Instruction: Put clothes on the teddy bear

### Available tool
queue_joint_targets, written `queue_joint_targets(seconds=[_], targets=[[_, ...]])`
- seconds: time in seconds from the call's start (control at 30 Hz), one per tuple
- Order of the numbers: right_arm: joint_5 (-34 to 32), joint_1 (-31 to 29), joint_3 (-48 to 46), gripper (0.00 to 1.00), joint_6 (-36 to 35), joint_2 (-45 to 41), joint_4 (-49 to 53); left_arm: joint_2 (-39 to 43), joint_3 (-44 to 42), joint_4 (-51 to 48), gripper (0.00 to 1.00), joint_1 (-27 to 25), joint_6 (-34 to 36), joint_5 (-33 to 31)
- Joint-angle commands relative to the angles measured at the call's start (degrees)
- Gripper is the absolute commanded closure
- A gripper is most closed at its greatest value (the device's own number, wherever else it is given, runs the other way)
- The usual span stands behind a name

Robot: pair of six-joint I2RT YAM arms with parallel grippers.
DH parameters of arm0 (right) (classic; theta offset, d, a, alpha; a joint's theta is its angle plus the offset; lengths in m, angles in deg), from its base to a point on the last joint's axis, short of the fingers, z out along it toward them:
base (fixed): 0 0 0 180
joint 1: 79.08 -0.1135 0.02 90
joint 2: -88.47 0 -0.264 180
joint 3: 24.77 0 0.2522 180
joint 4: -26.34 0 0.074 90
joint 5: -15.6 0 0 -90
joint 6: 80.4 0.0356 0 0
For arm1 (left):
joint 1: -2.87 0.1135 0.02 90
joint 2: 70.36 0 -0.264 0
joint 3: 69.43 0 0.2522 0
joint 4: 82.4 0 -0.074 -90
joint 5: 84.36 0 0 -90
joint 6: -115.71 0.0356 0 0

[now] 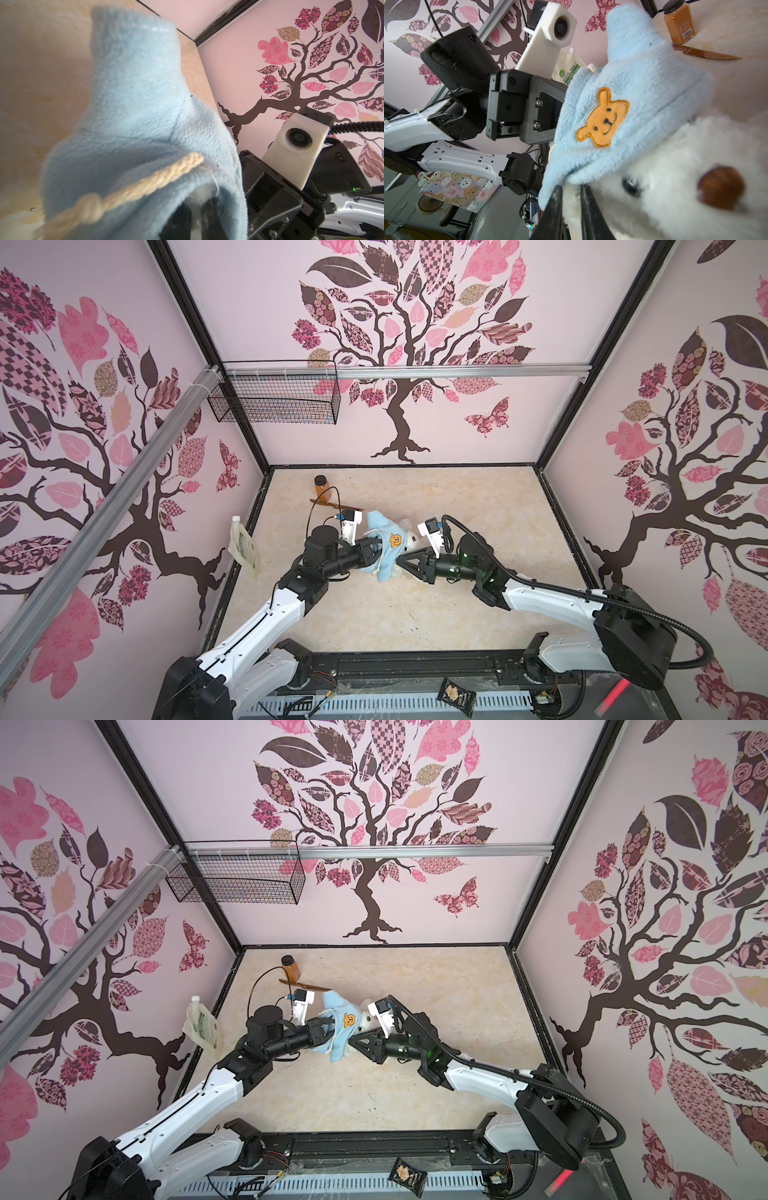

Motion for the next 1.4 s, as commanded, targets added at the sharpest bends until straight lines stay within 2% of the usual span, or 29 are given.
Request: queue_joint_targets(seconds=[0.0,0.4,0.6,0.73,0.87,1.0,1.23,1.37], targets=[[-0.5,-0.6,1.7,0.80,0.0,2.0,-2.2,0.2,-1.1,3.6,1.00,-0.5,-0.4,0.4],[-0.8,-1.0,2.8,0.75,0.5,3.2,-4.4,-0.1,-1.5,3.7,1.00,-1.5,-0.3,-0.2],[-1.7,-1.0,4.3,0.76,1.0,4.3,-4.2,-0.2,-1.7,3.7,1.00,-2.1,-0.1,-0.4],[-3.7,-1.0,4.9,0.83,0.8,4.6,-3.1,-0.2,-1.5,3.8,1.00,-2.1,0.0,-0.5],[-4.9,-1.0,4.2,0.95,0.9,4.2,-2.6,0.1,-1.7,3.7,1.00,-2.1,0.2,-1.0],[-5.6,-1.0,2.1,1.00,0.7,2.4,0.2,1.0,-1.8,3.2,1.00,-2.0,0.1,-5.9],[-1.8,-1.0,-3.5,1.00,1.9,-3.4,1.1,0.5,-2.8,5.1,1.00,-1.2,-3.6,-15.6],[-2.8,-1.0,-6.7,1.00,2.2,-4.6,2.0,-1.0,-2.5,9.3,1.00,-0.6,-6.5,-15.6]])
